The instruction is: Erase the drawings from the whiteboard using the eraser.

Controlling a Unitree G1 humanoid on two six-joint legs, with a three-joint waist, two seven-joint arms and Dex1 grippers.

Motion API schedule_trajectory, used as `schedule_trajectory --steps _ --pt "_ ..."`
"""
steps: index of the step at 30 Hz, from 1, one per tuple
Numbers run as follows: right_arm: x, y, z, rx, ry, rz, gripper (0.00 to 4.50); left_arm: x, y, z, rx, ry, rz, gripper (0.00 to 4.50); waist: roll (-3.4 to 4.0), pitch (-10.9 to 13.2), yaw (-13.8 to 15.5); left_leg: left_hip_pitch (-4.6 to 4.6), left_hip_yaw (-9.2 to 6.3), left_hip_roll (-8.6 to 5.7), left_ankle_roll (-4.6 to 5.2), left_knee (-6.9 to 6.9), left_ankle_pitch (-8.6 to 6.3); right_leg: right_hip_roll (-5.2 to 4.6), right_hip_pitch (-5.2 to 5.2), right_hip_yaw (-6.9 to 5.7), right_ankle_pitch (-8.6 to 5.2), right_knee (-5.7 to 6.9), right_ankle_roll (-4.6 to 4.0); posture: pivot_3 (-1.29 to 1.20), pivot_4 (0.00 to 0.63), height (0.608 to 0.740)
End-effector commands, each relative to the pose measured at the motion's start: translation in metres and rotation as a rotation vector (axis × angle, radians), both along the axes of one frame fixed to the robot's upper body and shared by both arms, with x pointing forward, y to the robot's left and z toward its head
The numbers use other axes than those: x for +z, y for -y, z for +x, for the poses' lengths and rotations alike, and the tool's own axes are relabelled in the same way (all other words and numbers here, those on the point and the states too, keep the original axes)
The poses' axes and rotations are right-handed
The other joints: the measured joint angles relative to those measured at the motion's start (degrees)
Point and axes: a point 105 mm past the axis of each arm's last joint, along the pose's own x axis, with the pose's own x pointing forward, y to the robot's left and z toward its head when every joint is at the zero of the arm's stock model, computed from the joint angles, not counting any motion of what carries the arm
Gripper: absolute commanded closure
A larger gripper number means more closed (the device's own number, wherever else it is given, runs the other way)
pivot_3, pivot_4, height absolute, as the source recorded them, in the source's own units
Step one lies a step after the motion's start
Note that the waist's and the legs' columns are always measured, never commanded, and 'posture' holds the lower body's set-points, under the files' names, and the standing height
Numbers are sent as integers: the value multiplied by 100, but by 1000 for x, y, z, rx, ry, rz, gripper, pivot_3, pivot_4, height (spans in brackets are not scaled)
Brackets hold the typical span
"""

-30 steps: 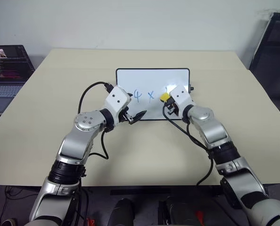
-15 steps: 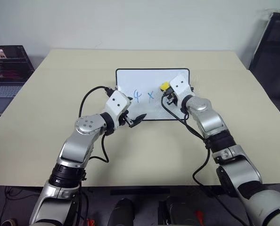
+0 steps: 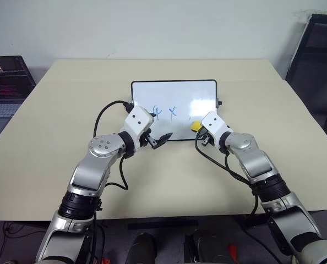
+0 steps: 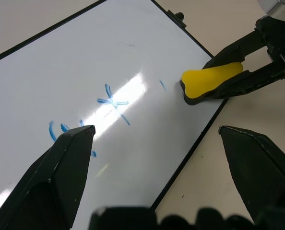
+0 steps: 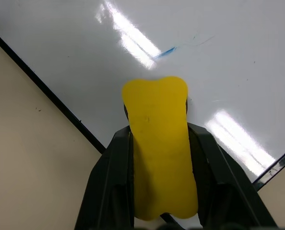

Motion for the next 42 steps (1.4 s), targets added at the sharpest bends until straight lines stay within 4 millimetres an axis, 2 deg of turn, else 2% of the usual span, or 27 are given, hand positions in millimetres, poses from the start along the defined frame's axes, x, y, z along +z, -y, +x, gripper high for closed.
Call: schedule_trajectory --steps 1,7,8,15,21,27,31,35,39,42 --pt "28 1 15 -50 99 28 3356 17 4 -3 -15 61 -14 0 0 1 -10 1 0 0 0 0 0 0 -1 2 0 0 0 0 150 740" --pt "58 -5 36 -74 182 61 3356 16 4 -4 -13 62 -15 0 0 2 16 -7 3 -4 2 -5 2 -1 -5 -1 1 -5 -2 0 150 740" --pt "61 -6 39 -76 189 61 3356 16 5 -4 -12 62 -15 0 -1 2 15 -9 4 -3 2 -7 1 -2 -8 0 13 -7 -23 0 150 740" --pt "72 -8 52 -79 217 62 3356 16 5 -6 -11 59 -16 0 0 2 13 -15 4 -3 2 -17 0 -4 -12 -1 15 -22 -26 0 150 740" --pt "56 -7 50 -68 158 47 3356 14 7 -7 -18 55 -17 0 0 2 7 -13 3 -2 2 -16 0 -4 -11 -1 15 -20 -26 0 150 740" --pt "29 3 33 -38 62 19 3356 12 6 -7 -20 49 -16 0 -1 2 20 -13 0 -2 2 -16 0 -4 -7 -4 15 -22 -25 0 150 740" --pt "18 6 16 23 64 -74 3356 10 5 -7 -18 44 -19 0 -1 2 22 -12 -1 -3 2 -13 0 -4 -4 -4 13 -22 -22 0 150 740" --pt "14 2 5 80 82 -159 3356 7 6 -7 -21 38 -19 0 -1 2 15 -10 0 -2 2 -13 0 -3 -5 -2 5 -22 -9 0 150 740" --pt "11 -13 -2 126 95 -174 3356 6 5 -6 -17 36 -17 0 -1 2 4 -9 0 1 2 -14 0 -1 -6 -1 1 -22 -1 0 150 740" --pt "24 -19 3 99 164 -153 3356 5 4 -5 -11 34 -14 0 -1 3 4 -11 -1 1 2 -15 0 -1 -7 -1 0 -23 -1 0 150 740"
